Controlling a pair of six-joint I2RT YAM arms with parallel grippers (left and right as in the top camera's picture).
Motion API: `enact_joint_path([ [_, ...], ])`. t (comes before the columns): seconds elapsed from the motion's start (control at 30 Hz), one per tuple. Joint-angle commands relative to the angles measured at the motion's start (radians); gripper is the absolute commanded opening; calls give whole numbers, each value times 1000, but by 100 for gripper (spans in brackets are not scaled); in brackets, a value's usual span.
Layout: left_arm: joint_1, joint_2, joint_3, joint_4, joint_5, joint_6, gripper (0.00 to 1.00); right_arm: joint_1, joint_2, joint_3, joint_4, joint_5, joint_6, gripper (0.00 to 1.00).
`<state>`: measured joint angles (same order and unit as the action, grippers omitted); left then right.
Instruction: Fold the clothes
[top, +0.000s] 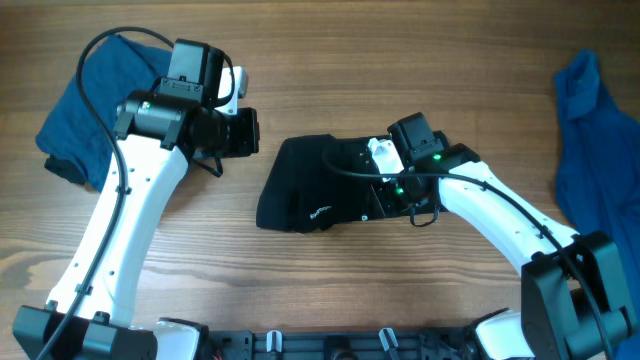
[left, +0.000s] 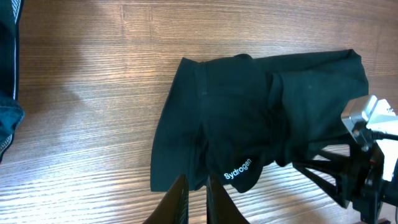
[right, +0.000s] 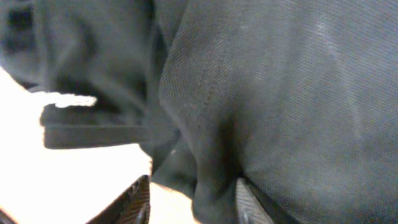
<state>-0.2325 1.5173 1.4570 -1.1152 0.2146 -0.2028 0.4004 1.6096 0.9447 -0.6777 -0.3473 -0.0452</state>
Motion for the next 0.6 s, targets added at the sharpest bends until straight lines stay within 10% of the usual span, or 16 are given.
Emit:
enact_joint_path([
  [0.0, 5, -16, 16, 2, -3, 16, 11, 1, -26, -7, 44, -241, -92, 19],
  [0.23, 5, -16, 16, -1, -2, 15, 12, -21, -74, 62, 90, -345, -134, 20],
  [0.4, -85, 12, -6, 7, 150, 17, 19, -171, -186, 95, 41, 109, 380, 4],
  [0.5, -173, 51, -46, 47, 48, -46, 4, -259, -180, 95, 17, 47, 385, 4],
  [0.57, -183, 90, -81, 80, 38, -165, 11, -309, -178, 95, -9, 63, 386, 12],
])
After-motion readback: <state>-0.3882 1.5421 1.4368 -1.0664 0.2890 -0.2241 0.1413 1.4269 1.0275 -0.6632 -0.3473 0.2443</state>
